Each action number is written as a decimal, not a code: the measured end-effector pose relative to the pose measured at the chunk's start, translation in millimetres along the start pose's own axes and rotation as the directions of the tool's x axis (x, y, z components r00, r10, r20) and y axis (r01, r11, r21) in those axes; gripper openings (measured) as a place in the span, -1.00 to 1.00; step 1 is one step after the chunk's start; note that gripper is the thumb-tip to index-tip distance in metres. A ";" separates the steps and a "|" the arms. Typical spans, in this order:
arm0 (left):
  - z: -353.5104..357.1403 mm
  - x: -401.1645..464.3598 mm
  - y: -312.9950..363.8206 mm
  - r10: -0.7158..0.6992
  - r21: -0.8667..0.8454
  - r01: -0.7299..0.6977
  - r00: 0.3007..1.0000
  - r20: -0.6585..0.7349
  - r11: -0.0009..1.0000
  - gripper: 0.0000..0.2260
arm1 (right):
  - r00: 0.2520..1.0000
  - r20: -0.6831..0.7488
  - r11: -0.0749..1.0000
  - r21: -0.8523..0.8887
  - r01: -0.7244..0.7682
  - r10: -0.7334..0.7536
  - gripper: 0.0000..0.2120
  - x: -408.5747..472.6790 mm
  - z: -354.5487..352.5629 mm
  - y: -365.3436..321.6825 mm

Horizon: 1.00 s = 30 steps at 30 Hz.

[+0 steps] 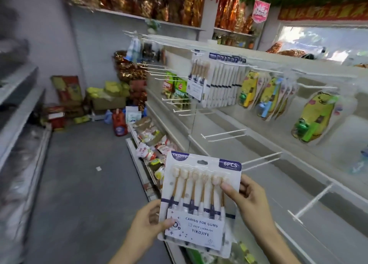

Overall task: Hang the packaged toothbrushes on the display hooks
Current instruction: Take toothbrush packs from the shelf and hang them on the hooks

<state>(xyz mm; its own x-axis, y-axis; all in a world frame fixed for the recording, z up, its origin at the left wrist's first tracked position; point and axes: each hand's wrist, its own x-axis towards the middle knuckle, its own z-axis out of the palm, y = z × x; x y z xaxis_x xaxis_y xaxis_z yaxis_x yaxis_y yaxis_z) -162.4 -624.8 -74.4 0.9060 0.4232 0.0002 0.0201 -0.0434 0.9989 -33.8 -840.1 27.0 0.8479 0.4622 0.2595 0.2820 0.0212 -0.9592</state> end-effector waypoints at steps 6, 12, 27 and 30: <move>-76.1 58.2 -25.0 -0.052 0.034 0.054 0.998 -0.037 0.998 -0.27 | 0.999 0.040 0.999 0.014 -0.030 0.029 -0.76 60.8 77.6 33.5; -158.4 130.2 -47.0 -0.111 0.095 0.110 0.994 0.014 0.989 -0.48 | 0.998 -0.018 0.998 -0.006 -0.064 0.064 -0.72 118.8 155.2 72.3; -233.1 291.5 -99.6 -0.200 0.201 0.163 0.963 0.179 0.966 -0.55 | 0.980 -0.131 0.979 -0.120 -0.167 0.151 -0.70 219.4 228.0 147.8; -223.6 327.8 -108.0 -0.209 0.234 0.157 0.954 0.216 0.959 -0.51 | 0.969 -0.172 0.973 -0.117 -0.197 0.176 -0.68 244.5 218.7 165.3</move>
<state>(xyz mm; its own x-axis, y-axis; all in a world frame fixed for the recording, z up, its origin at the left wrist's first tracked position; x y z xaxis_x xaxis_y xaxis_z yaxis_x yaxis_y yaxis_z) 38.0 -279.1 -171.5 0.9513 0.2174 -0.2186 0.2604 -0.1870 0.9472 122.0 -529.6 -92.7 0.9488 0.2990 0.1024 0.1597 -0.1740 -0.9717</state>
